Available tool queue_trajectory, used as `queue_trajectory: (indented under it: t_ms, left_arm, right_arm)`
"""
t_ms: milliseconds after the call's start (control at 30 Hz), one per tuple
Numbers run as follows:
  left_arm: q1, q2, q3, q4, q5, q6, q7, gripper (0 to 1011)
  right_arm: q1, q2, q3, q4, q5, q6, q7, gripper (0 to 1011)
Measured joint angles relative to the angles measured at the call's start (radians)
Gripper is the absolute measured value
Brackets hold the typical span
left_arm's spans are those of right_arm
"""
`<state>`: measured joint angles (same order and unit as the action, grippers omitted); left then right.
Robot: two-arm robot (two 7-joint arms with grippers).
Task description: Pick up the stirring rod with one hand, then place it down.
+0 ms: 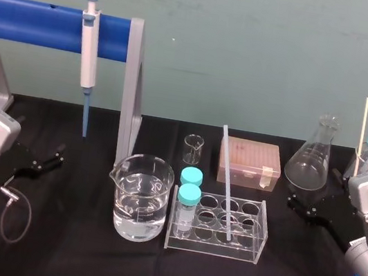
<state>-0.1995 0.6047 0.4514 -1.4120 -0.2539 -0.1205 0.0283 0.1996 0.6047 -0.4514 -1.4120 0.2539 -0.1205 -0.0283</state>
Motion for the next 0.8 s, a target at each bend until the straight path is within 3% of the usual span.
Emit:
queue_trajectory:
  t_ms: [267, 367, 500, 533, 633, 800]
  left_arm:
    - [0.0, 0.0, 0.0, 0.0, 0.0, 0.0, 0.0, 1000]
    - [0.0, 0.0, 0.0, 0.0, 0.0, 0.0, 0.0, 1000]
    - [0.0, 0.0, 0.0, 0.0, 0.0, 0.0, 0.0, 1000]
    - [0.0, 0.0, 0.0, 0.0, 0.0, 0.0, 0.0, 1000]
    - [0.0, 0.0, 0.0, 0.0, 0.0, 0.0, 0.0, 1000]
    - [0.0, 0.0, 0.0, 0.0, 0.0, 0.0, 0.0, 1000]
  right_arm:
    - [-0.004, -0.002, 0.018, -0.006, 0.018, 0.001, 0.021, 1000]
    - [-0.006, -0.009, 0.047, -0.025, 0.079, 0.027, 0.066, 1000]
    - [-0.004, -0.026, 0.091, -0.061, 0.202, 0.094, 0.151, 1000]
    - [0.0, -0.034, 0.106, -0.074, 0.254, 0.129, 0.187, 1000]
    - [0.014, -0.052, 0.128, -0.099, 0.337, 0.195, 0.252, 1000]
    - [0.053, -0.079, 0.13, -0.116, 0.411, 0.284, 0.339, 1000]
